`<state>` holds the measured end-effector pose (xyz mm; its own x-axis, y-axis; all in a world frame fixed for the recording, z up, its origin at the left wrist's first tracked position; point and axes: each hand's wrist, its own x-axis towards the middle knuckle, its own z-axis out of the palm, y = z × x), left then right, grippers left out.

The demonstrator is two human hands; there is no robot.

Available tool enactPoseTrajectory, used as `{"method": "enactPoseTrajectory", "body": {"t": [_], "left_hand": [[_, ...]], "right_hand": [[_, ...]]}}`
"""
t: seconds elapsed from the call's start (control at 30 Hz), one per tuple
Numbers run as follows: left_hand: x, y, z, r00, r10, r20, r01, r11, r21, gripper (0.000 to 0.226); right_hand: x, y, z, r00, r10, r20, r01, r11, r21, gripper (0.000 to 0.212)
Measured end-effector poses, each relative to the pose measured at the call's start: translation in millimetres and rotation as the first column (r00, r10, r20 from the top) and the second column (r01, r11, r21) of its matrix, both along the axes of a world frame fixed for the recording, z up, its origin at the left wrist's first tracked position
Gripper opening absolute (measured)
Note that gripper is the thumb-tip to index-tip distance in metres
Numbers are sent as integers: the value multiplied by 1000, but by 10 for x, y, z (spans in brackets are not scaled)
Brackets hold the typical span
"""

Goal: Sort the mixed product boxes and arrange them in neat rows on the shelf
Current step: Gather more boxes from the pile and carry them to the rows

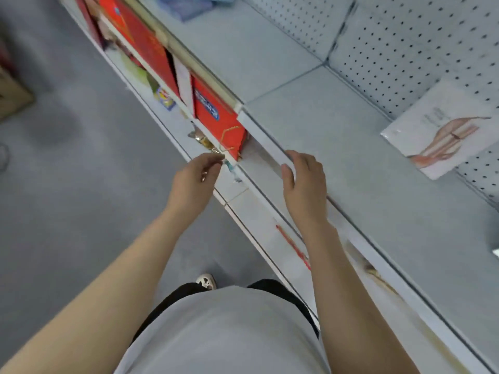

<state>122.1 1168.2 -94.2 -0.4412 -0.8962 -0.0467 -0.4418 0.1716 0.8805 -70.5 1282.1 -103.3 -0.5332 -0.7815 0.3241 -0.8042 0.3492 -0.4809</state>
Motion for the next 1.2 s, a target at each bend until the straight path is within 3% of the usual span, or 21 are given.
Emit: {"method": "enactPoseTrajectory", "body": {"t": [0.3, 0.63, 0.93, 1.2], "left_hand": [[1267, -1256, -67, 939, 339, 58, -341, 939, 30, 25], [1375, -3207, -96, 906, 406, 118, -405, 914, -34, 24], [900, -5378, 263, 942, 315, 117, -303, 947, -107, 24], [242, -7044, 200, 993, 37, 113, -19, 987, -161, 28]], "right_hand": [[980, -1687, -4, 957, 288, 17, -289, 957, 35, 29], [853, -3963, -94, 945, 321, 57, -322, 947, 13, 35], [178, -6246, 245, 982, 188, 6, -188, 981, -48, 39], [-549, -7528, 282, 999, -1, -52, 5, 997, 72, 44]]}}
